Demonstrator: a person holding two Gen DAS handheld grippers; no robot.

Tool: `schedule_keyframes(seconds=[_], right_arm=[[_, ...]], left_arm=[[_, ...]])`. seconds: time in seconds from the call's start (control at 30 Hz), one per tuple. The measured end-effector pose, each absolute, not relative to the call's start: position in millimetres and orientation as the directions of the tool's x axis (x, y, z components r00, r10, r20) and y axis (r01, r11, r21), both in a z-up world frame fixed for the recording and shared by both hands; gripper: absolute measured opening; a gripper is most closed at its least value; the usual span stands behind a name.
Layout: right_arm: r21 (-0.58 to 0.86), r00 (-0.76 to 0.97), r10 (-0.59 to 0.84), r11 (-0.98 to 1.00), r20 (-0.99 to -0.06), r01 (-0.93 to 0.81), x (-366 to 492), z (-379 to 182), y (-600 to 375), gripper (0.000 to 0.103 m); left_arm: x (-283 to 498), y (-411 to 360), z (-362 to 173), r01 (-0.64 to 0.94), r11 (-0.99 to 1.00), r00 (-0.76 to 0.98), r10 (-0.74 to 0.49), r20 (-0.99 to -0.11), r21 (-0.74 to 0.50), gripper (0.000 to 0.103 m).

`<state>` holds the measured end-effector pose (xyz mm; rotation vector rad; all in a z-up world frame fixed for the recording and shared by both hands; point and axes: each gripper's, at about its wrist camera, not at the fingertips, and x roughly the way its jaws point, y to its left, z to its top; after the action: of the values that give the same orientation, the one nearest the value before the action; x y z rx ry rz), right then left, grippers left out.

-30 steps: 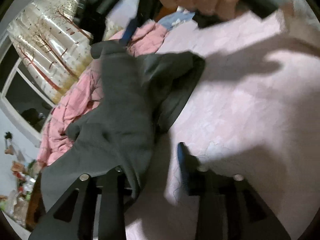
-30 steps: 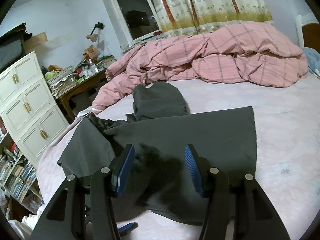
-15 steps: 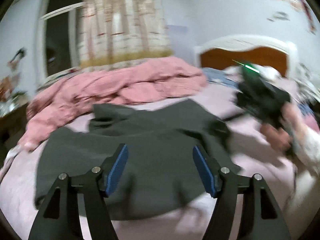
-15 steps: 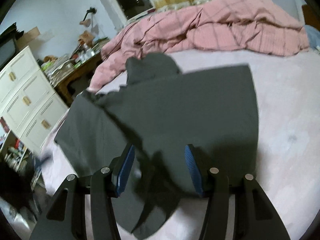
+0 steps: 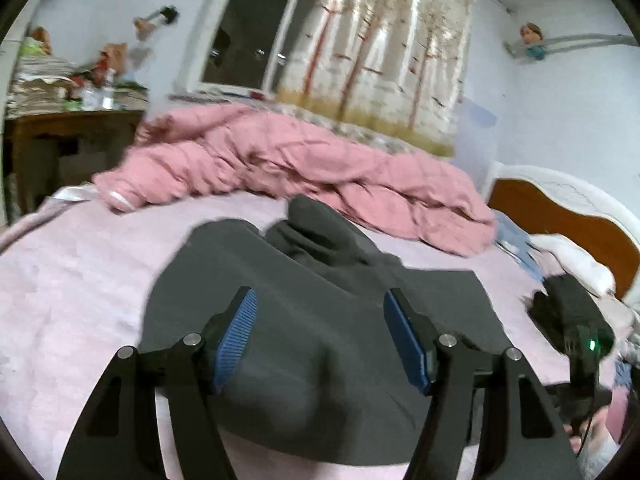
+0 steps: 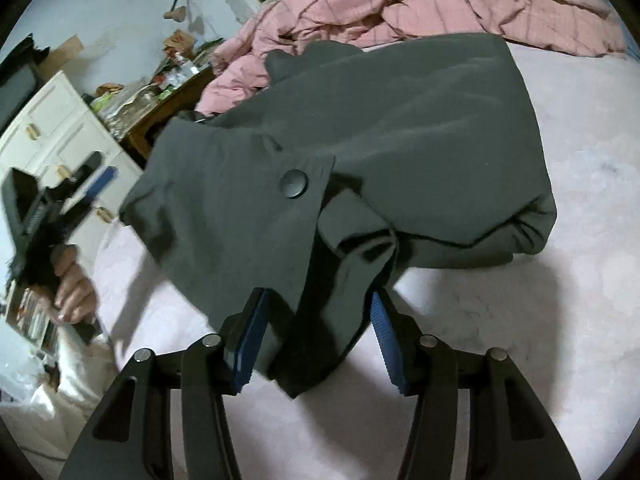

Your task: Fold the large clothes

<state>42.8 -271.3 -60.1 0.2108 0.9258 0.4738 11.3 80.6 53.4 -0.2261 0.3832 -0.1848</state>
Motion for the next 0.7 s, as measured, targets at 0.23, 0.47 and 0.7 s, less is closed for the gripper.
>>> schedule_keyframes(seconds=[0.23, 0.47, 0.7], right_arm=[[0.056, 0.855, 0.212, 0.976, -0.474, -0.212, 0.3, 10.3, -267.3, 0.000], [-0.016, 0.891, 0.024, 0.999, -0.453, -0.035, 60.7, 65.6, -291.4, 0.000], [0.066, 0.803, 0.000, 0.997, -0.596, 0.049, 125.6, 20.8, -320.3, 0.000]], left_arm=[[18.0, 115.5, 62.2, -0.039, 0.974, 0.955, -0.028, -0.295, -0.221, 0.064], [48.2, 132.2, 49.1, -0.086, 0.983, 0.922, 0.017, -0.388, -0.163, 0.064], [97.7, 121.6, -2.4, -0.008, 0.987, 0.773, -0.094, -0.627, -0.158, 0.064]])
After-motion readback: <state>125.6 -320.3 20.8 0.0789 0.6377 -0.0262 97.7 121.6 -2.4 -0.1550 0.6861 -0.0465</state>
